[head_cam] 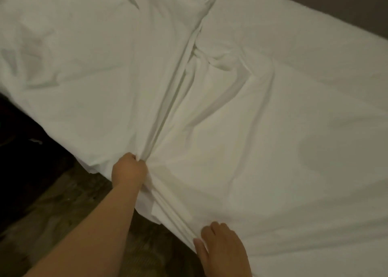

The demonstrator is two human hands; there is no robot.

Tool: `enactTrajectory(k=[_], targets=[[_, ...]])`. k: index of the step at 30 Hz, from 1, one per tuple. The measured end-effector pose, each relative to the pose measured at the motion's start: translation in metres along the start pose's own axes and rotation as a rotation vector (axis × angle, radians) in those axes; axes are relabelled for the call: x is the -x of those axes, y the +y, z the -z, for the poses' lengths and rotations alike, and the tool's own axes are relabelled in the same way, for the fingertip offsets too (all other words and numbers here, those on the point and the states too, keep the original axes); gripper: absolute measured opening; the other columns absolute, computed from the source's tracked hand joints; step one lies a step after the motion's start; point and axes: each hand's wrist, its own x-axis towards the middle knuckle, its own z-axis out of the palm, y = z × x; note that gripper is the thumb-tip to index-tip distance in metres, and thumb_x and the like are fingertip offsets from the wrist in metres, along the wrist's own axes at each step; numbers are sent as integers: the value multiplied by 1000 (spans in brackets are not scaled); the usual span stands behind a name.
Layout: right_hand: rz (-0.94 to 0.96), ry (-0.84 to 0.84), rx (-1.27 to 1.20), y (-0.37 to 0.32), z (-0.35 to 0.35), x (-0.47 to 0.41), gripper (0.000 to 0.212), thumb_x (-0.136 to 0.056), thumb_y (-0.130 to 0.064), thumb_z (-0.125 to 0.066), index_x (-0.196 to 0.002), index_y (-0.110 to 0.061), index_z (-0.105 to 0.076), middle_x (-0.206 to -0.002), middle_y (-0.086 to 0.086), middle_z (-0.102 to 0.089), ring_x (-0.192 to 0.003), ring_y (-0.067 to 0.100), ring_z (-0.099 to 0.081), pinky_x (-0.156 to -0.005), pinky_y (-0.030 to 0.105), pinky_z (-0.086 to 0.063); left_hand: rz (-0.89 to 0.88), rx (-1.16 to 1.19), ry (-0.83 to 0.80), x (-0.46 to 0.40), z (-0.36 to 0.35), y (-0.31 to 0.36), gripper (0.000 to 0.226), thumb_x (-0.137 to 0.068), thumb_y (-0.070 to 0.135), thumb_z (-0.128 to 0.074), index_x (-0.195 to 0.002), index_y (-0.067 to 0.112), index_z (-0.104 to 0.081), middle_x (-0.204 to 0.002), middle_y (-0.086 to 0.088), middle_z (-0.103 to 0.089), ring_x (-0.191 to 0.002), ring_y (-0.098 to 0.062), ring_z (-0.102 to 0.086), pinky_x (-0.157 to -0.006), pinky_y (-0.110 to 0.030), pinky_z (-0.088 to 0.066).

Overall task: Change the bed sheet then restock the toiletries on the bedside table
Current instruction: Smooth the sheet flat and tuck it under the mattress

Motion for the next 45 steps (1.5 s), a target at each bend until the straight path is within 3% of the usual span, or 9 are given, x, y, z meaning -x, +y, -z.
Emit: enactTrajectory(k=[3,14,22,27,30,35,38,40,45], targets=[[-115,67,-256,-21,28,-47,46,-99,-51,-16,-98,-29,-57,-85,-10,-62,-75,8,-59,-65,15,-42,-94,-26,-40,-14,9,21,15,-93,13,-47,-101,1,-50,-109,-19,-57,-86,-26,-50,-70,-29,-38],[-360,-18,-811,-59,83,-288,43,-99,-28,-44,-140,-19,-38,-142,-4,-44,-126,12,-44,-104,23,-34,-499,-609,212,-115,15,124,43,-92,12,-44,-134,11,-34,-129,-10,-41,-108,-27,-48,-80,-33,-43],[-602,-4,-974,-48,78,-428,53,-93,-29,-55,-140,-19,-33,-128,-2,-50,-121,23,-50,-93,25,-37,-513,-244,-290,-204,15,188,31,-92,36,-52,-109,10,-52,-104,-7,-59,-86,-19,-53,-72,-26,-39],[-817,185,-1113,-51,89,-513,82,-82,-34,-67,-148,-17,-21,-141,9,-45,-122,29,-51,-100,37,-43,-363,101,-619,-259,34,218,29,-91,31,-56,-114,13,-56,-110,-3,-62,-100,-22,-59,-95,-37,-47],[-875,305,-1298,-65,91,-558,85,-66,-33,-72,-141,-15,-35,-130,10,-55,-111,29,-57,-97,46,-48,-369,263,-477,-304,58,247,24,-94,29,-48,-107,11,-59,-104,-8,-66,-95,-26,-62,-94,-42,-48],[-670,175,-1093,-142,88,-596,49,-94,-15,-51,-140,-17,-37,-116,-6,-53,-106,15,-56,-92,29,-45,-571,263,-317,-375,107,280,55,-86,42,-61,-132,15,-45,-125,-3,-53,-111,-19,-53,-95,-29,-42],[-492,-25,-912,-204,68,-593,12,-96,-15,-50,-88,-11,-58,-66,2,-57,-56,10,-56,-55,21,-43,-723,-66,-294,-408,123,292,81,-80,41,-69,-143,12,-28,-136,-8,-40,-123,-26,-42,-99,-36,-39],[-498,-43,-939,-233,52,-590,29,-96,-12,-50,-69,-21,-46,-44,-7,-46,-36,2,-44,-41,11,-33,-799,-448,-137,-425,126,289,65,-85,33,-65,-136,10,-32,-129,-9,-44,-116,-29,-42,-85,-36,-38],[-249,-282,-723,-258,28,-568,41,-91,-17,-45,-131,-23,-45,-106,18,-62,-93,31,-61,-79,32,-48,-760,-707,41,-463,142,278,22,-91,18,-48,-112,11,-45,-105,-6,-55,-99,-25,-54,-72,-29,-34]])
